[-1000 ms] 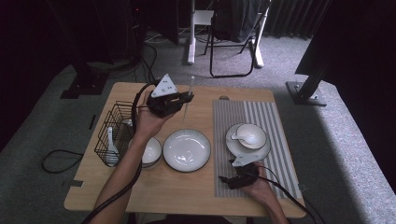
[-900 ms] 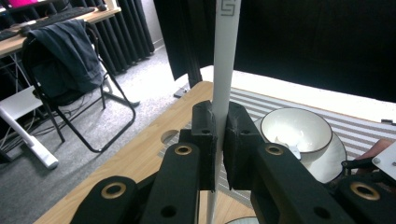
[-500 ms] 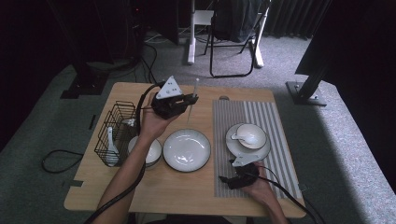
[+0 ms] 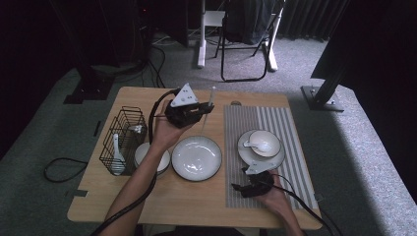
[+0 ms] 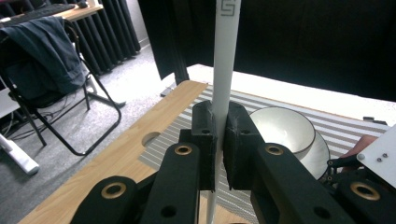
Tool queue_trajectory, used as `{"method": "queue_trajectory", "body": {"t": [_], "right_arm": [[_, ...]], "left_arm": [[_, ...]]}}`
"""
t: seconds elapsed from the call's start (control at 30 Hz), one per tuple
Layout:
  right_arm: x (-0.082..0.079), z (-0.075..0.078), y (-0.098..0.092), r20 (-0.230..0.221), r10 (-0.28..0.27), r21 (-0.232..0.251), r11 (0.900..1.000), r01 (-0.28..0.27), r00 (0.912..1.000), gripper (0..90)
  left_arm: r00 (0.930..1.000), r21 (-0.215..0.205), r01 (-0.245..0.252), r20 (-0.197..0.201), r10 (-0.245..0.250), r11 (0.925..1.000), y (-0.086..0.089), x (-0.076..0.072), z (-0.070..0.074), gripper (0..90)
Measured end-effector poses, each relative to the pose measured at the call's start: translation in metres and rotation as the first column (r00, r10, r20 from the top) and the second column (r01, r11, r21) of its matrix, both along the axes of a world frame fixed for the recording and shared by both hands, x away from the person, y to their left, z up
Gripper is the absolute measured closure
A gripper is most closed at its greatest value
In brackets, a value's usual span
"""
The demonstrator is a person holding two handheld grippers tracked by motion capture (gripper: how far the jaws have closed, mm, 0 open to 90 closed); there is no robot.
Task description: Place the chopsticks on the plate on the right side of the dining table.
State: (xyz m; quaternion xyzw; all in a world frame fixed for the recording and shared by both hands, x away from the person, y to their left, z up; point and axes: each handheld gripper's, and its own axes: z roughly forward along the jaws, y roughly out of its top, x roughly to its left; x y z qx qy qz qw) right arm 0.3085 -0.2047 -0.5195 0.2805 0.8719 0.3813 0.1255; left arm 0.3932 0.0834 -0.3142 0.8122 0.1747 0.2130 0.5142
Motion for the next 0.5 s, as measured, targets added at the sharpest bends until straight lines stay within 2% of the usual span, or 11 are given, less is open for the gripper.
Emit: {"method": "queue_trajectory", "body": {"t": [0.5], "right_arm": [[0.002, 0.016, -0.005, 0.036, -0.041, 0.042, 0.998, 0.04, 0.9985, 39.4]], "left_arm": [[0.9997, -0.001, 0.025, -0.009, -0.025, 0.9997, -0.007, -0.001, -0.004, 84.6]]}}
